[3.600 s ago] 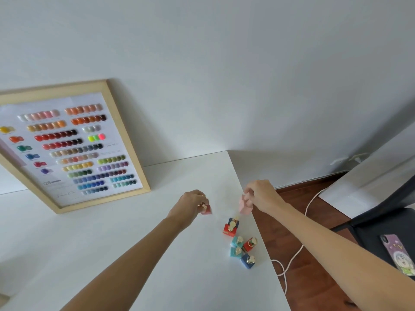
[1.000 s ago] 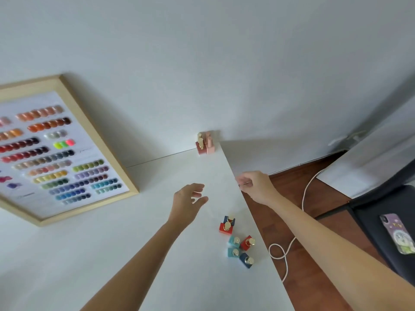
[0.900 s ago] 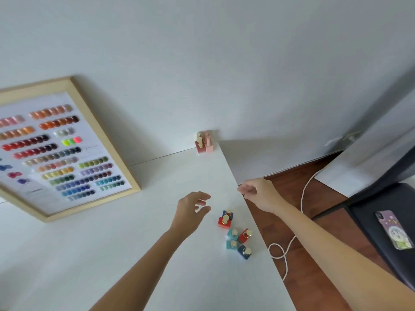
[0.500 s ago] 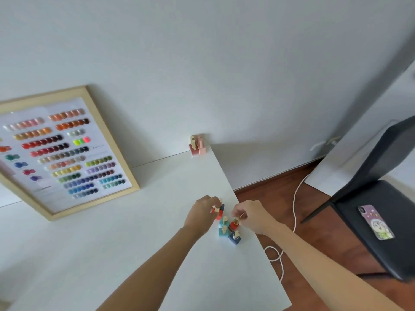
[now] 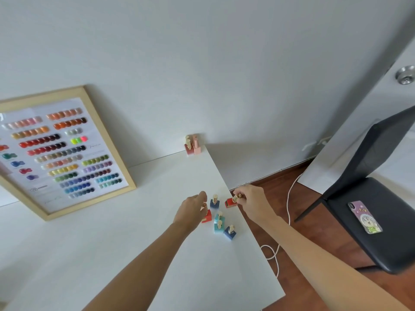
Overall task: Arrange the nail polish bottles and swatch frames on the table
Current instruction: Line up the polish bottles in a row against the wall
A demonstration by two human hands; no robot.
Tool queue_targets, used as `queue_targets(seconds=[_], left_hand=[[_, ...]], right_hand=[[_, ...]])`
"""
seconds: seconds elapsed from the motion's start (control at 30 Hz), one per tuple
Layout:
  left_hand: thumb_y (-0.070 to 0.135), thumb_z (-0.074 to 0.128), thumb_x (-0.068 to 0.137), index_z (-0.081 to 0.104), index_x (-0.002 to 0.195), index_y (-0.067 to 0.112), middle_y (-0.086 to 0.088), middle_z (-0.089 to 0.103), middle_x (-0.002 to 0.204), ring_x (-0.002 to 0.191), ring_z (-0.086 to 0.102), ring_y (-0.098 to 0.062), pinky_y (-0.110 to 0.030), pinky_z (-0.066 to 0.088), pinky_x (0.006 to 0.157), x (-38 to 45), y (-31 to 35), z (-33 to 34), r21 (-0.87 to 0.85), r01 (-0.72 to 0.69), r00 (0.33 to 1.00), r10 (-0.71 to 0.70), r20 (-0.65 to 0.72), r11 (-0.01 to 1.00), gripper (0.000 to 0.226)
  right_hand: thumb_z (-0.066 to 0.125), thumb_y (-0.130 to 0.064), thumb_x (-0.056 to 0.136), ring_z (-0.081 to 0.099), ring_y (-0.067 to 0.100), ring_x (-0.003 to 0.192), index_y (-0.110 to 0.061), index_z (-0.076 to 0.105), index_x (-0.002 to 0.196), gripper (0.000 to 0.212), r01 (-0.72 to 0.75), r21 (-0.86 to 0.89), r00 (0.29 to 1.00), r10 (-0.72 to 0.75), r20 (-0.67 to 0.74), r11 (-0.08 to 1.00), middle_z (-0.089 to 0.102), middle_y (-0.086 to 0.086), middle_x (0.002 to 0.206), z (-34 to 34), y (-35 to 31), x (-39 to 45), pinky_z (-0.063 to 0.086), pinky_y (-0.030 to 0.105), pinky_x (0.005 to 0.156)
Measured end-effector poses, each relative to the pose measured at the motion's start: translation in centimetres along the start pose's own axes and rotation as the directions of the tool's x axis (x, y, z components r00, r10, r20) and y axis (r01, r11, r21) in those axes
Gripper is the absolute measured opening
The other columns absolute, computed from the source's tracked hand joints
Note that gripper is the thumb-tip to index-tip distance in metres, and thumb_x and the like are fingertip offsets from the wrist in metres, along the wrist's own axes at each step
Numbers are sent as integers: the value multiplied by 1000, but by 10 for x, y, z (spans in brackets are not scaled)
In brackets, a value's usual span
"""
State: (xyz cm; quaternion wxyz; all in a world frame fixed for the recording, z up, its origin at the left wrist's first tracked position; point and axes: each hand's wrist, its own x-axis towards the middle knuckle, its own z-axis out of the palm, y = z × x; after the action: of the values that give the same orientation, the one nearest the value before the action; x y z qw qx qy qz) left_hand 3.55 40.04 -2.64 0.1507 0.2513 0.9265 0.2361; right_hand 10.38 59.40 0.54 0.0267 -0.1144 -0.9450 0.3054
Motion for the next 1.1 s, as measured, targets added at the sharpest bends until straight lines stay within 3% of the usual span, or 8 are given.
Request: queue_targets(seconds=[0.17,0.37,0.5,0.6,0.73,0.93,1.1], left_hand=[[14,54,91,59,104,9,-5,68,100,90,63,-26,-38,53,80,-15,-28,-9,-26,52,997,-54,-51,998,14],[14,56,92,63,102,11,-3,68,98,89,64,-21,-33,54,78,-29,-47,-17,-86,116,990,-123,-74,990,13],[7,58,90,66,106,11,-4,71,99,91,66,-18,-25,52,81,-35,-54,-18,-152,110,989,-124,-82,982,19],[1,57,89,65,114,10,-5,70,104,92,66,-18,-26,52,85,-38,-58,-17,-176,104,990,-119,-77,979,28],[-6,59,84,64,117,9,-8,68,105,90,68,-17,-31,54,87,-41,-60,-14,-195,86,994,-97,-50,977,36],[-4,61,83,63,118,10,-8,66,105,91,67,-16,-31,54,88,-43,-63,-12,-220,95,994,-106,-40,971,38],[5,67,78,57,126,16,-3,61,110,96,61,-15,-26,51,86,-45,-62,-10,-200,101,995,-101,12,975,51]], right_hand=[[68,-4,82,62,15,80,-6,70,99,17,86,82,996,-85,-17,993,71,9,94,-6,-25,3,47,18,77],[67,-6,84,66,20,86,-7,70,100,17,141,122,974,-160,158,982,72,9,96,28,-58,4,54,31,84],[64,-5,84,62,22,87,-7,70,100,17,135,52,944,-145,296,989,73,10,97,58,-67,6,46,25,84],[58,-5,87,58,22,84,-7,69,96,14,144,4,928,-136,348,990,72,9,95,75,-71,4,37,30,90],[56,-7,89,57,20,80,-9,68,101,17,145,-18,926,-129,356,989,70,12,94,88,-77,1,35,21,68],[59,-10,89,67,25,85,-9,65,105,17,126,6,934,-121,336,992,70,13,97,98,-80,-2,52,31,73],[59,-9,89,66,24,93,-7,63,106,18,102,31,941,-107,321,994,70,13,100,91,-77,-3,54,33,83]])
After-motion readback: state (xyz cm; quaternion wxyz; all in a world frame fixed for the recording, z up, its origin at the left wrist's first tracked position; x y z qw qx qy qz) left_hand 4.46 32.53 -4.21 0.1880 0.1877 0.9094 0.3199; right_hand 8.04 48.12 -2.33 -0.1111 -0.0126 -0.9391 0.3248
